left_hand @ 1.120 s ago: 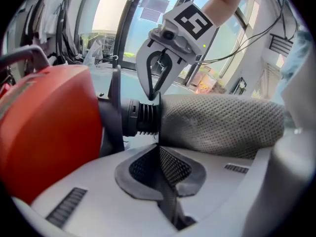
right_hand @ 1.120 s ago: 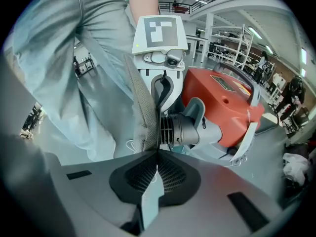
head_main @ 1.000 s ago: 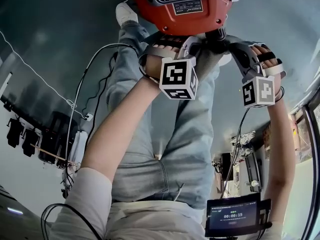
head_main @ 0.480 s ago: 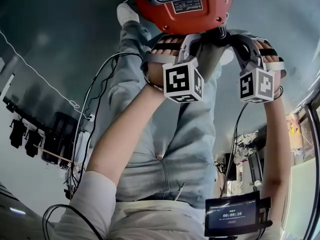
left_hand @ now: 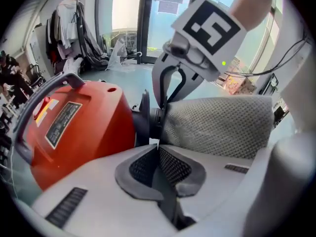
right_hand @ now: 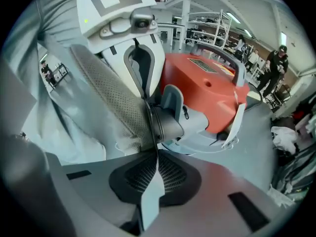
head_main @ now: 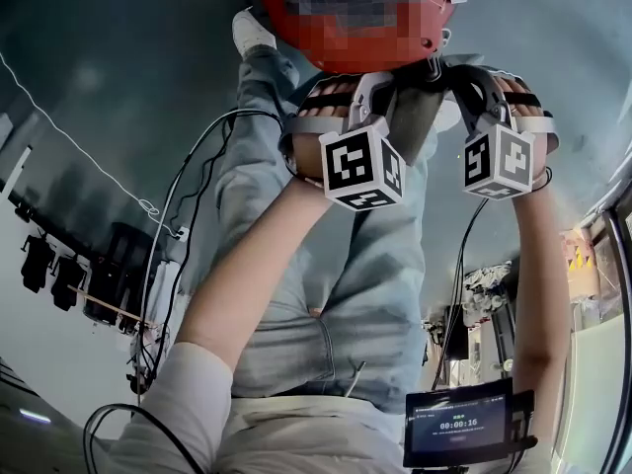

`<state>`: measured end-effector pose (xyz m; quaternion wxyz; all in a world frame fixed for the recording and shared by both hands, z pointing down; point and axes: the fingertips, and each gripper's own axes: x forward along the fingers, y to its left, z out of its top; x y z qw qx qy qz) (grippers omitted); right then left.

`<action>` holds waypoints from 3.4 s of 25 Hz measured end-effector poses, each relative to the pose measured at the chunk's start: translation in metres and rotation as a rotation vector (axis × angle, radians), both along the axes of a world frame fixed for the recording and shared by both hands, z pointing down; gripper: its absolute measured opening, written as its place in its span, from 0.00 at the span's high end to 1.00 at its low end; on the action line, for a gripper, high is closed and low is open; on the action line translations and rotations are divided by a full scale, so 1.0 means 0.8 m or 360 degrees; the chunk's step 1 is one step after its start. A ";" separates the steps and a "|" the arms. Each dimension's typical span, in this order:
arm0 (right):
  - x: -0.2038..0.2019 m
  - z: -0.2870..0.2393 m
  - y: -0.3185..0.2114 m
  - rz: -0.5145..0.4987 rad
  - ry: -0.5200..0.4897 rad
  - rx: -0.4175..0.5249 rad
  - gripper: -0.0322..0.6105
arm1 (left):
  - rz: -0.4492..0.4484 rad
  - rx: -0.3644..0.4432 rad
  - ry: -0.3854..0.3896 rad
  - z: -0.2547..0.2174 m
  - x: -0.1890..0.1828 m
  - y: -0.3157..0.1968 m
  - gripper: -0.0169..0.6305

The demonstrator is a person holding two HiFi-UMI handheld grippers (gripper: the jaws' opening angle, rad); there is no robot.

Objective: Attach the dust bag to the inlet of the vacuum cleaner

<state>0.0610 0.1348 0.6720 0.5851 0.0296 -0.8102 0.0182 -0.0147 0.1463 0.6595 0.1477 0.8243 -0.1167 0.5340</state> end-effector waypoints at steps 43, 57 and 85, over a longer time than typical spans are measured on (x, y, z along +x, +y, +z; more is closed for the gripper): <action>0.019 -0.791 -0.109 0.1438 -0.1801 0.0849 0.93 | 0.0379 0.0462 0.1398 -0.726 0.150 -0.092 0.96; 0.033 -0.976 -0.087 0.1392 -0.1877 0.1253 0.93 | 0.0415 0.0345 0.1725 -0.903 0.161 -0.074 0.97; 0.095 -1.013 -0.108 0.1726 -0.2061 0.1244 0.93 | -0.0135 0.0452 0.1825 -0.973 0.074 -0.177 0.97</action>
